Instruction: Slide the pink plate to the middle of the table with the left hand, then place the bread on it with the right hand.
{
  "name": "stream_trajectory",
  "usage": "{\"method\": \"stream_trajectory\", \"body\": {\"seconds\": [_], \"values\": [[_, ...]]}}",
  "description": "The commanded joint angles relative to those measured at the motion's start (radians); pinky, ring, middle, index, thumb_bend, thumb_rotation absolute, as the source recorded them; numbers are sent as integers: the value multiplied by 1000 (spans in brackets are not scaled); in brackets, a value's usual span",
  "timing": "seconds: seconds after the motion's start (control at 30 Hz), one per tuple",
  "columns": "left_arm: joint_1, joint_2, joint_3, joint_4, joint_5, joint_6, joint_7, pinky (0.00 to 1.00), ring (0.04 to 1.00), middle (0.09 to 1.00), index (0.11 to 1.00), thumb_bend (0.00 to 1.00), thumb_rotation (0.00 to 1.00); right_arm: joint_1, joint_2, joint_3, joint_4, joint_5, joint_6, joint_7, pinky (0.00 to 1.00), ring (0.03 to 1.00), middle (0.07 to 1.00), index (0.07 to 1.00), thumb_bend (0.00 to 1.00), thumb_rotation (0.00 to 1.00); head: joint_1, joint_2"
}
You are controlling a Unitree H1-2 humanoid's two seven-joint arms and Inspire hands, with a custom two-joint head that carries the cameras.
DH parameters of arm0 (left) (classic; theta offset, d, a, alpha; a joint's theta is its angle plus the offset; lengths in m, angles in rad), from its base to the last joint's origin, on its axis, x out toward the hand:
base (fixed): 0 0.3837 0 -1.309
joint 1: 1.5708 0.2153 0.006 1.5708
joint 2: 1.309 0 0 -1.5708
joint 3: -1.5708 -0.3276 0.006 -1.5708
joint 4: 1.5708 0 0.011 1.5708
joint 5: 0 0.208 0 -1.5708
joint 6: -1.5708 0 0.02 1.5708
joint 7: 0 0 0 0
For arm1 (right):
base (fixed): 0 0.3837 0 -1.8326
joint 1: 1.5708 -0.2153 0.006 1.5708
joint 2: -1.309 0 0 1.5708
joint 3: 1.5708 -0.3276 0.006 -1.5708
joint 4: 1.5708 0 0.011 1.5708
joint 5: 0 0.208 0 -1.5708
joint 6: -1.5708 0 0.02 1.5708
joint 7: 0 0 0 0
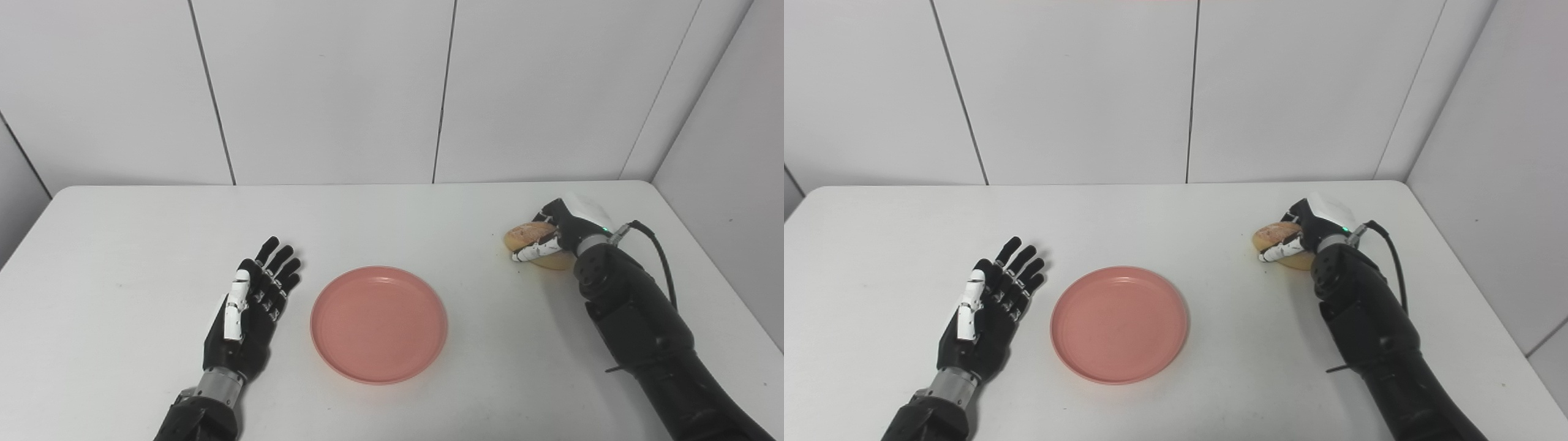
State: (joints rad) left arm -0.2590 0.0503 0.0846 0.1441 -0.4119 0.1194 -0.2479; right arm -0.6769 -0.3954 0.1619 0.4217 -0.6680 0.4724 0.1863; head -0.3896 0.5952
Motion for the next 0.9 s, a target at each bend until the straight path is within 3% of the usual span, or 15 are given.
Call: {"method": "stream_trajectory", "body": {"seconds": [0.0, 0.33, 0.6, 0.87], "values": [[40, -7, -1, 29, 10, 50, 22, 969, 928, 932, 919, 363, 1000, -28, -27, -9, -52, -14, -3, -1, 336, 392, 449, 445, 519, 151, 6, -1], [43, -12, -7, 16, 13, 59, 29, 969, 930, 934, 926, 363, 1000, 2, 0, -63, -251, -56, -3, 57, 323, 384, 442, 471, 523, 154, 20, 2], [47, -23, -14, 10, 24, 52, 38, 968, 932, 934, 928, 372, 1000, 12, 65, -90, -415, -115, -3, 155, 348, 405, 459, 501, 519, 147, 48, 7], [54, -42, -27, -11, 51, 57, 65, 954, 924, 923, 915, 381, 1000, 12, 118, -17, -520, -133, -3, 205, 342, 403, 457, 508, 537, 143, 83, 10]]}}
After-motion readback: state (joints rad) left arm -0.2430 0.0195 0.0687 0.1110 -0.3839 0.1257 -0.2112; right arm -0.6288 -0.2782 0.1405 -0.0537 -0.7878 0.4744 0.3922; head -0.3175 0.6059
